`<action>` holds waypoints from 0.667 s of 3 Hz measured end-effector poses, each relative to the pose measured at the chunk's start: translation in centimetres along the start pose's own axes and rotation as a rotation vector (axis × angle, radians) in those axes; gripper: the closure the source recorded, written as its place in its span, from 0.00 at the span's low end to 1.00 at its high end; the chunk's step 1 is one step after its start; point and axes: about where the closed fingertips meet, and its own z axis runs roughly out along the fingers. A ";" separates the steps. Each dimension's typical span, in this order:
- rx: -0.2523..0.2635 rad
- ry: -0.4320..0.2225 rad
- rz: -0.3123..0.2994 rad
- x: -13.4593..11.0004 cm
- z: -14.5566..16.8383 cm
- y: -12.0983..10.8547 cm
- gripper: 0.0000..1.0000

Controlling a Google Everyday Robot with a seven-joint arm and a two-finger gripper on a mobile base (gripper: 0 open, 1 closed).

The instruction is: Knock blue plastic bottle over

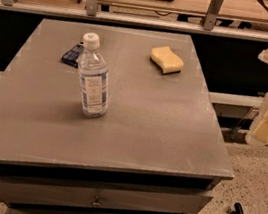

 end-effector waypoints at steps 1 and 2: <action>0.000 0.000 0.000 0.0 0.0 0.0 0.00; -0.003 -0.039 -0.040 -1.3 -0.2 -0.2 0.00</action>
Offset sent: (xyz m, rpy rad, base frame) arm 0.0096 0.0292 0.0089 0.0665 -0.0114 0.1317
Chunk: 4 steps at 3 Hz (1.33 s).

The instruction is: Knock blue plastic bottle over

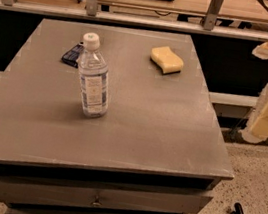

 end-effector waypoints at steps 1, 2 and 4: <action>-0.020 -0.141 -0.091 -4.6 0.7 -1.2 0.00; -0.077 -0.353 -0.265 -14.9 1.4 -1.2 0.00; -0.075 -0.442 -0.381 -20.8 0.6 -0.5 0.00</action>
Offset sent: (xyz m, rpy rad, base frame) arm 0.0560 0.2103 0.0338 0.3998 -0.0391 0.5319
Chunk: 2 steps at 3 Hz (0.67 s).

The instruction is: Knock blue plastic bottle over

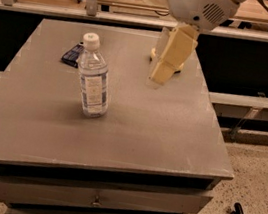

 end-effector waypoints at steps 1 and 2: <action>0.000 -0.085 0.001 -0.4 0.4 -0.1 0.00; -0.002 -0.273 0.009 -0.6 3.3 -0.7 0.00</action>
Offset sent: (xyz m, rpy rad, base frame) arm 0.0373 0.0668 -0.0140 0.7470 0.0894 0.1996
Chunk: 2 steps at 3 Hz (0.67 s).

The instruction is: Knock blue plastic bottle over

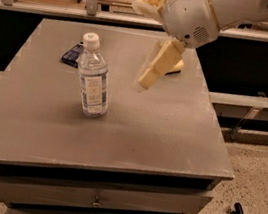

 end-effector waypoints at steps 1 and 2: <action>0.010 -0.234 0.025 -1.3 3.4 -1.4 0.00; -0.009 -0.394 0.057 -2.4 6.1 -2.1 0.00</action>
Offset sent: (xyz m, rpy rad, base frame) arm 0.0311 0.0902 -0.0219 0.5547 0.1817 0.1557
